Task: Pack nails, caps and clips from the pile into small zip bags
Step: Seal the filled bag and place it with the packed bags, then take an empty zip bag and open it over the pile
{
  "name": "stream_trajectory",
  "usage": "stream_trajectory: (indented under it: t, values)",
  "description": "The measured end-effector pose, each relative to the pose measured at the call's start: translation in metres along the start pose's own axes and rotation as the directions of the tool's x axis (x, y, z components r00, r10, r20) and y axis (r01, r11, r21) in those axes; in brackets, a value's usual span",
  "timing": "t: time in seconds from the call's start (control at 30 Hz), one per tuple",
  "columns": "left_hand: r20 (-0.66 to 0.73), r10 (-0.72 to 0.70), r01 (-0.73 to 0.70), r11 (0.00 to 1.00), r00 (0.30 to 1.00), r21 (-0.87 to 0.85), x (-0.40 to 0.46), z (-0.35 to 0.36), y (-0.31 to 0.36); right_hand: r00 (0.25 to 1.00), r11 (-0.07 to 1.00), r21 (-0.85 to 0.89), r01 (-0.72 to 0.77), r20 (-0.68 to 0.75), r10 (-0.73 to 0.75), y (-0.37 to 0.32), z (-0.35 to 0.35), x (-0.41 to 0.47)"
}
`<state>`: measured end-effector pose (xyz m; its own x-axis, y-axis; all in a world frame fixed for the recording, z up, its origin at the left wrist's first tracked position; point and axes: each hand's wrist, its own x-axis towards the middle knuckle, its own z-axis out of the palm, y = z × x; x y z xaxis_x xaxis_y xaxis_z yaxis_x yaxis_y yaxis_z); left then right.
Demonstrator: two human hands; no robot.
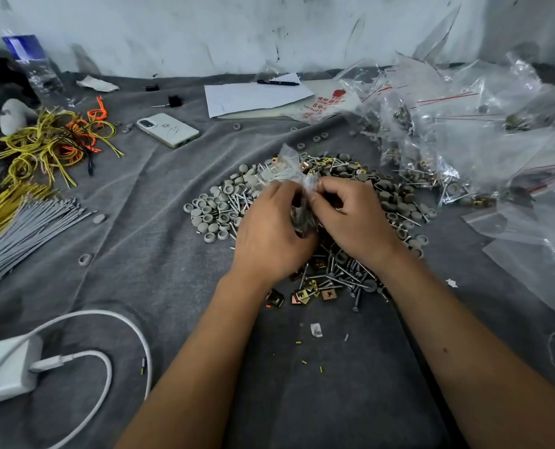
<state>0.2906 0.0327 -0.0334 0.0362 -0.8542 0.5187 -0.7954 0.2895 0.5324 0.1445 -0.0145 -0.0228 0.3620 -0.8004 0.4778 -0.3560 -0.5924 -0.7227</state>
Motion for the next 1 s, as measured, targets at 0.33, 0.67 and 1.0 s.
stream_trajectory:
  t: [0.33,0.67,1.0]
  values:
    - [-0.188,-0.017,0.033,0.996,0.982,0.084,-0.001,0.0,0.004,0.999,0.999,0.031,-0.015,0.049,0.013,0.0,0.002,0.0]
    - [-0.248,-0.098,0.112,0.993,0.964,0.04,0.001,-0.006,0.006,0.999,0.996,-0.078,0.043,0.03,-0.041,0.0,0.004,-0.001]
    - [-0.466,-0.046,0.048,0.999,0.884,-0.008,0.002,-0.027,0.012,0.995,0.985,-0.144,-0.09,-0.047,0.084,0.006,-0.001,0.002]
